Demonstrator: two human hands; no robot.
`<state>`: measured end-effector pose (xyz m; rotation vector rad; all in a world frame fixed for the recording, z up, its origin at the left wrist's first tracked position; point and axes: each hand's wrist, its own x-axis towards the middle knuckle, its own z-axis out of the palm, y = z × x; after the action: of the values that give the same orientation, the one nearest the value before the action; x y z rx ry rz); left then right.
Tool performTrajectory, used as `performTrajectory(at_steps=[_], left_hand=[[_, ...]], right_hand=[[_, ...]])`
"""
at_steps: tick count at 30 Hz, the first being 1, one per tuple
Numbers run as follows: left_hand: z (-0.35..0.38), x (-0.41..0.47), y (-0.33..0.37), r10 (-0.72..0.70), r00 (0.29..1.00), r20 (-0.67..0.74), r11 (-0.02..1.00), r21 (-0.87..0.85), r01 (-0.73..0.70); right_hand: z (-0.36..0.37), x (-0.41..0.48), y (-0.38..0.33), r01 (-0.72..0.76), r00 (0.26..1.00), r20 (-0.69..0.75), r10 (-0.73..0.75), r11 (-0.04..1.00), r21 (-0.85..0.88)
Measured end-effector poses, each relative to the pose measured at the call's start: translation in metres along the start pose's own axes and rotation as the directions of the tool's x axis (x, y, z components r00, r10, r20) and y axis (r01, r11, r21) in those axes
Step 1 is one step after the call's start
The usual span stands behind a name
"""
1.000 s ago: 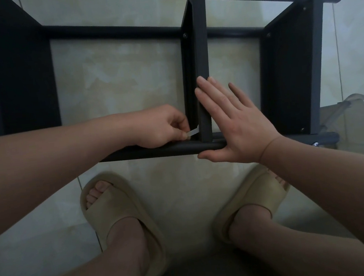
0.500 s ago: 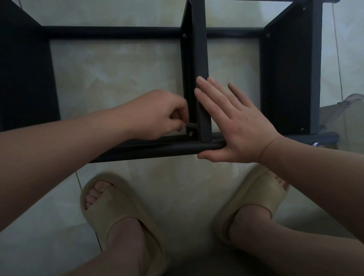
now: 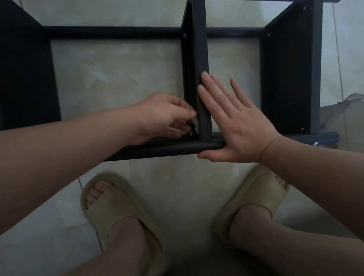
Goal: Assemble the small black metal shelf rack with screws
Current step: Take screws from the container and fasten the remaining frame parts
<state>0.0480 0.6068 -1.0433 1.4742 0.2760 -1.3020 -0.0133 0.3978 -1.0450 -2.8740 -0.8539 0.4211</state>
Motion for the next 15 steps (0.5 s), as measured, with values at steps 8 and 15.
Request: performTrajectory(at_steps=[8, 15], left_hand=[[0.0033, 0.0048, -0.0052, 0.007, 0.996, -0.088, 0.996, -0.087, -0.015], [0.0043, 0.0072, -0.0034, 0.030, 0.993, -0.112, 0.991, -0.125, -0.044]], right_hand=[[-0.0011, 0.0002, -0.0003, -0.002, 1.000, -0.003, 0.002, 1.000, 0.017], [-0.0024, 0.0001, -0.0011, -0.009, 1.000, 0.007, 0.009, 1.000, 0.016]])
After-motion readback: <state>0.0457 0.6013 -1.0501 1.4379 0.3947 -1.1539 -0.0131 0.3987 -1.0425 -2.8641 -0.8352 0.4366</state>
